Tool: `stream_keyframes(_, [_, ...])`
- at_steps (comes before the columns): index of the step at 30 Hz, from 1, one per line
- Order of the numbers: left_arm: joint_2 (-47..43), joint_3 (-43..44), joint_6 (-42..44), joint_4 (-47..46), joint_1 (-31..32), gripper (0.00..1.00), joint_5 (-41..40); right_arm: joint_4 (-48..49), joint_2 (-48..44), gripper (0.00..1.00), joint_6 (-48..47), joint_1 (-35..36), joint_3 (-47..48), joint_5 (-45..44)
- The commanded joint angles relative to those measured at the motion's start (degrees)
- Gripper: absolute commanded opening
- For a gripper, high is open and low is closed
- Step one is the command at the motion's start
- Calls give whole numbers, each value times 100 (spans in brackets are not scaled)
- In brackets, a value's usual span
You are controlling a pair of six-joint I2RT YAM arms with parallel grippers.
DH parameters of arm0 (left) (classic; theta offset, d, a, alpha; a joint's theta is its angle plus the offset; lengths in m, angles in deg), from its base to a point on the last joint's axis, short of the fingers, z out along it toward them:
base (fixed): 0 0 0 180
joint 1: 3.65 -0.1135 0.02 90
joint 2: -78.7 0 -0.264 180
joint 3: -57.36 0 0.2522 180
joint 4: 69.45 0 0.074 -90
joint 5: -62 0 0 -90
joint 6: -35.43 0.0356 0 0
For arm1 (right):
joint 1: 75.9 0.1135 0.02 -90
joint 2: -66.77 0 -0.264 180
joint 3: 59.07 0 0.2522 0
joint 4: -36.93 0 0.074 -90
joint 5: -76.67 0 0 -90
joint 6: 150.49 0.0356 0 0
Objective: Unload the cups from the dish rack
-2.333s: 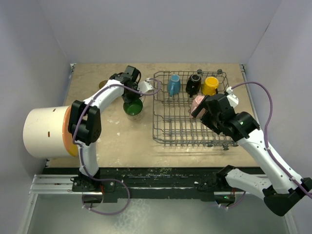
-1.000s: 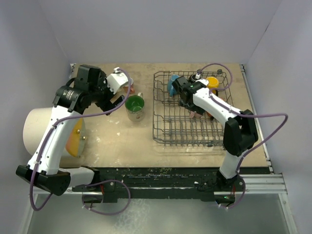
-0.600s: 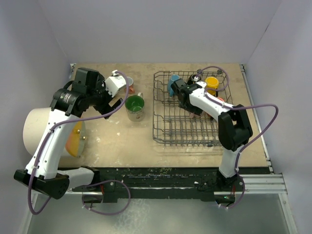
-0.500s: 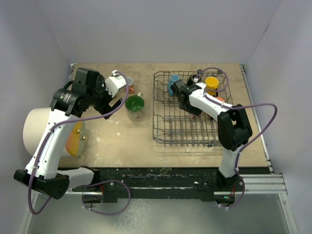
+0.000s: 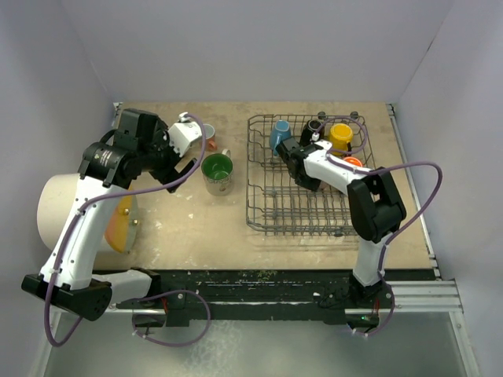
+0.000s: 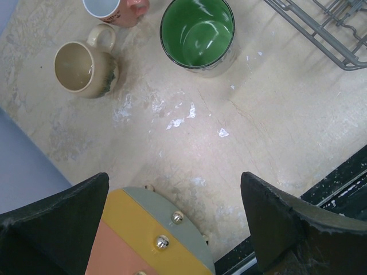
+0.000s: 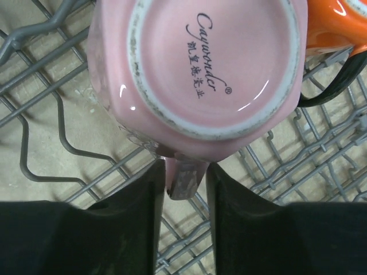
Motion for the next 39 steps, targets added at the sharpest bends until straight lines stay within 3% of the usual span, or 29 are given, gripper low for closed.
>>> stream_keyframes(1, [-127, 107, -13, 20, -16, 99, 135, -14, -219, 30, -33, -30, 124, -303])
stream_keyframes(7, [-330, -226, 157, -60, -20, 100, 150, -218, -558, 0, -267, -33, 401, -375])
stream_keyframes(16, [-555, -622, 377, -291, -22, 99, 308, -104, -1659, 0, -872, -23, 609, 189])
stream_keyframes(24, [-804, -1070, 552, -750, -17, 99, 531, 163, -2537, 0, -1250, 54, 803, 2367])
stream_keyframes(31, [-1301, -1430, 976, -1309, -23, 99, 1114, 1563, -3273, 0, -513, 258, 197, 4834])
stream_keyframes(39, [-1948, -1872, 1895, -1569, -24, 99, 1926, 2846, -3233, 0, 314, 1085, 168, 5841])
